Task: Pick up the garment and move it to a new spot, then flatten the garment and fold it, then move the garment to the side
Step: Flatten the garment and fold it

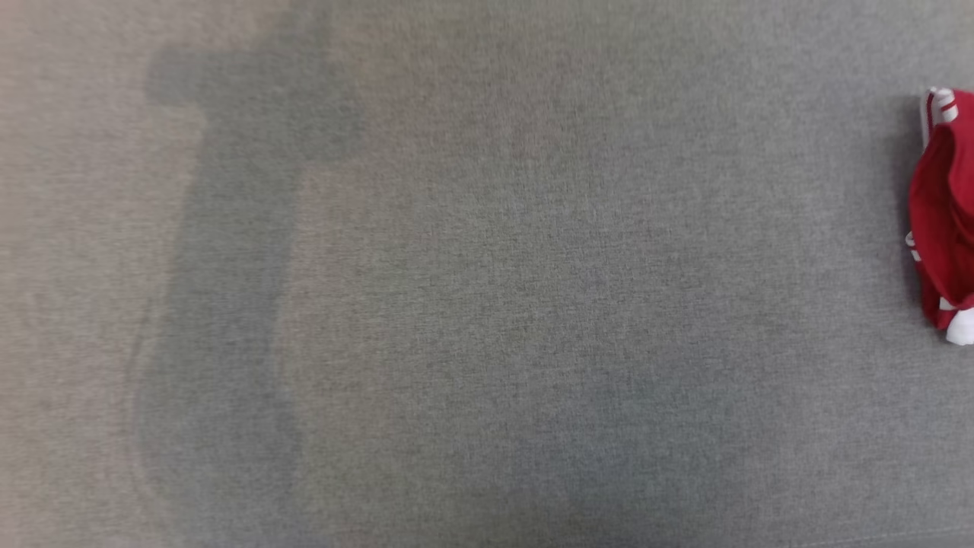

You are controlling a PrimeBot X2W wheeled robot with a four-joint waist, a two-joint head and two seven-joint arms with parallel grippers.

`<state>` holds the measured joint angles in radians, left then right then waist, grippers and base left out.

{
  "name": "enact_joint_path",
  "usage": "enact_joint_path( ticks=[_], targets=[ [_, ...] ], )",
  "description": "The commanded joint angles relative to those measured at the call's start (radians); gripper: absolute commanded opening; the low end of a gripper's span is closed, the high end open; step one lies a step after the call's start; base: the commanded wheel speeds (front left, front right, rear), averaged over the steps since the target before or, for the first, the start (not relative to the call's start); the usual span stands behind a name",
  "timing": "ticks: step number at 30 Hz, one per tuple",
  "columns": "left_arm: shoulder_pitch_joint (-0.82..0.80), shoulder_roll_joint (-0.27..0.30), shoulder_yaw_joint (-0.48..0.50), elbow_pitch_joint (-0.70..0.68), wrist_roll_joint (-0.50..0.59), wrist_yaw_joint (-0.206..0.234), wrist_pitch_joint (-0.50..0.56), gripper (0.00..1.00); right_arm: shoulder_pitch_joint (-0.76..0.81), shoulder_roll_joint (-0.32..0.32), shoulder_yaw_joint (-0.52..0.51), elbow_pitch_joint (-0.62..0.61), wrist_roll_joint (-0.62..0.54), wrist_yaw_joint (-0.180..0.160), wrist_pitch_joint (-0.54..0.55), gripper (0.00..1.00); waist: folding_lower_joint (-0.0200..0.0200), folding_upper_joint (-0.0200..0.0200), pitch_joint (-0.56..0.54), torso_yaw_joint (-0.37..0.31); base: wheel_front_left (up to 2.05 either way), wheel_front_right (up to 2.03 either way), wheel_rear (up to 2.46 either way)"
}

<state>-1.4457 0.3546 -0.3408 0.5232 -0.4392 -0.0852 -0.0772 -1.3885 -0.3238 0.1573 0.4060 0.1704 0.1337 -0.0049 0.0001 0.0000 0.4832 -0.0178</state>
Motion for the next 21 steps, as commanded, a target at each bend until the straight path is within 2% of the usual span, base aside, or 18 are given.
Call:
enact_joint_path(
  ticks=[1, 5, 10, 15, 21],
  targets=[
    [-0.038, 0.007, 0.019, 0.060, -0.004, 0.008, -0.025, 0.00, -0.032, -0.002, -0.014, 0.057, -0.024, -0.006, -0.034, 0.00, -0.0001, 0.0000, 0.137, -0.057, 0.00, 0.00, 0.00],
    [-0.138, -0.040, 0.025, 0.189, -0.015, -0.004, -0.114, 0.00, -0.117, 0.037, 0.011, 0.197, -0.059, -0.006, -0.144, 0.00, -0.0001, 0.0000, 0.169, -0.060, 0.00, 0.00, 0.00],
    [-0.140, -0.083, 0.019, 0.297, -0.003, -0.015, -0.181, 0.00, -0.107, 0.087, 0.042, 0.336, -0.083, -0.005, -0.229, 0.00, -0.0001, 0.0000, 0.194, -0.055, 0.00, 0.00, 0.00],
    [-0.041, -0.113, 0.026, 0.328, 0.024, -0.024, -0.189, 0.00, -0.041, 0.118, 0.077, 0.436, -0.079, -0.005, -0.255, 0.00, -0.0001, 0.0000, 0.203, -0.028, 0.00, 0.00, 0.00],
    [0.156, -0.130, 0.024, 0.261, 0.075, -0.036, -0.189, 0.00, 0.082, 0.100, 0.127, 0.470, -0.020, -0.005, -0.260, 0.00, -0.0001, 0.0000, 0.165, 0.007, 0.00, 0.00, 0.00]
  ],
)
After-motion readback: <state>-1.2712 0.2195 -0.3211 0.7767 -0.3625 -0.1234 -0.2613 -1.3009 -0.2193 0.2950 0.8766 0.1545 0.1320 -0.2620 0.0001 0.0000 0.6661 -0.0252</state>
